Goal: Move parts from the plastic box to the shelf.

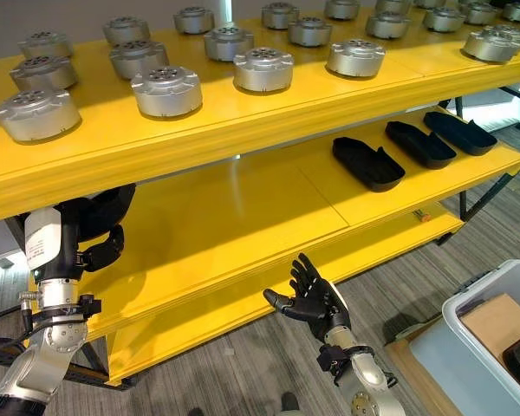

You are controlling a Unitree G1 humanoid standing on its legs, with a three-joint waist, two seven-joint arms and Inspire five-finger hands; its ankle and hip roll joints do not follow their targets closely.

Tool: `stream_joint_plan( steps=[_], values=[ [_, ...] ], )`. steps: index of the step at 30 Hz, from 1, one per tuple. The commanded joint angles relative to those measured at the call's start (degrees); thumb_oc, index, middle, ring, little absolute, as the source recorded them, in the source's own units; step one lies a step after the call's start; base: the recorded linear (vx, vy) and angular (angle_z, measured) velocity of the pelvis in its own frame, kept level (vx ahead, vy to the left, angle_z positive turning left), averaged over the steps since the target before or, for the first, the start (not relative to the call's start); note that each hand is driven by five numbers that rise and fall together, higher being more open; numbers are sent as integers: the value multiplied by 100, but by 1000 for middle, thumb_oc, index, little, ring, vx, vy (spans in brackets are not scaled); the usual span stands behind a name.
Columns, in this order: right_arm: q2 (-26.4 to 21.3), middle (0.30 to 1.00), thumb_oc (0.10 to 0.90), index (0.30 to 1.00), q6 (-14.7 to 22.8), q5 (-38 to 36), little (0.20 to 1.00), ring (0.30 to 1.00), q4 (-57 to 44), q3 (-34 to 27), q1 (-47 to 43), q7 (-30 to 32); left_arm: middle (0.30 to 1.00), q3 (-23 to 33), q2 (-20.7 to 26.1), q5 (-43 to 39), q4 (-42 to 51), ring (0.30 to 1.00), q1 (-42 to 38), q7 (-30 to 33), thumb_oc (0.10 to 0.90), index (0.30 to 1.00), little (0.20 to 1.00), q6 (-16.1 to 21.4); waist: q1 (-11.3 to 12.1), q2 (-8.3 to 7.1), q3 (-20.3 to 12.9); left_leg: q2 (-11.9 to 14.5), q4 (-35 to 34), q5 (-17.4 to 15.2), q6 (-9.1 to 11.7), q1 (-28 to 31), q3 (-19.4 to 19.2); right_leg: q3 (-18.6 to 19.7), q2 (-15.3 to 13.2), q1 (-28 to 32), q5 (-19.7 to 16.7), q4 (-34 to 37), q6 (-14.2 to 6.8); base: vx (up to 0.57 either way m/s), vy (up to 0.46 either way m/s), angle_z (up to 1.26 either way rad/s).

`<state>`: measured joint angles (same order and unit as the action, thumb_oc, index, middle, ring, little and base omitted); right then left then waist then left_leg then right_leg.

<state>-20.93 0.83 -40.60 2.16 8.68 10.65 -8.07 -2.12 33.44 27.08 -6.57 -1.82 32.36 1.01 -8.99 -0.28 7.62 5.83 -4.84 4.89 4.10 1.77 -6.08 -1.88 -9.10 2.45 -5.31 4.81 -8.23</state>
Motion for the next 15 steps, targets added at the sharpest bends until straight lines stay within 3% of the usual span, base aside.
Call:
stream_joint_plan(
  steps=[1,3,7,13,15],
  values=[
    [-213,1000,900,1000,401,-64,1000,1000,-811,-23,-668,-179,300,-66,404,4,4,300,-1485,701,400,300,300,64,-56,120,56,121,-16,-284,14,-73,-379,-247,304,-262,694,-720,174,-185,21,-3],
    [-317,1000,900,1000,508,-20,1000,1000,-788,146,-985,-110,300,-299,502,-194,-365,300,-2233,1253,400,300,300,-115,-79,155,571,144,160,-60,23,-652,-339,-175,436,-969,854,-1306,298,-291,-15,-12],
    [-335,1000,900,1000,607,-18,1000,1000,-691,354,-1281,-74,300,-494,618,-263,-795,300,-3025,1702,400,300,300,-483,-120,88,1009,191,384,13,51,-1148,-368,-181,577,-1424,933,-1541,405,-198,-54,-17],
    [-383,1000,900,1000,751,-134,1000,1000,-756,475,-1507,-24,300,-768,707,-408,-1184,300,-3742,2121,400,300,300,-951,-162,-48,1423,256,849,17,52,-1853,-373,-192,725,-2195,1056,-2087,531,-133,-68,-12],
    [-417,1000,900,1000,778,-180,1000,1000,-785,517,-1611,56,300,-847,679,-478,-1359,300,-3947,2231,400,300,300,-1280,-173,-78,1566,271,1047,-3,48,-2141,-347,-179,780,-2513,1126,-2335,580,-93,-36,-10]
  ],
)
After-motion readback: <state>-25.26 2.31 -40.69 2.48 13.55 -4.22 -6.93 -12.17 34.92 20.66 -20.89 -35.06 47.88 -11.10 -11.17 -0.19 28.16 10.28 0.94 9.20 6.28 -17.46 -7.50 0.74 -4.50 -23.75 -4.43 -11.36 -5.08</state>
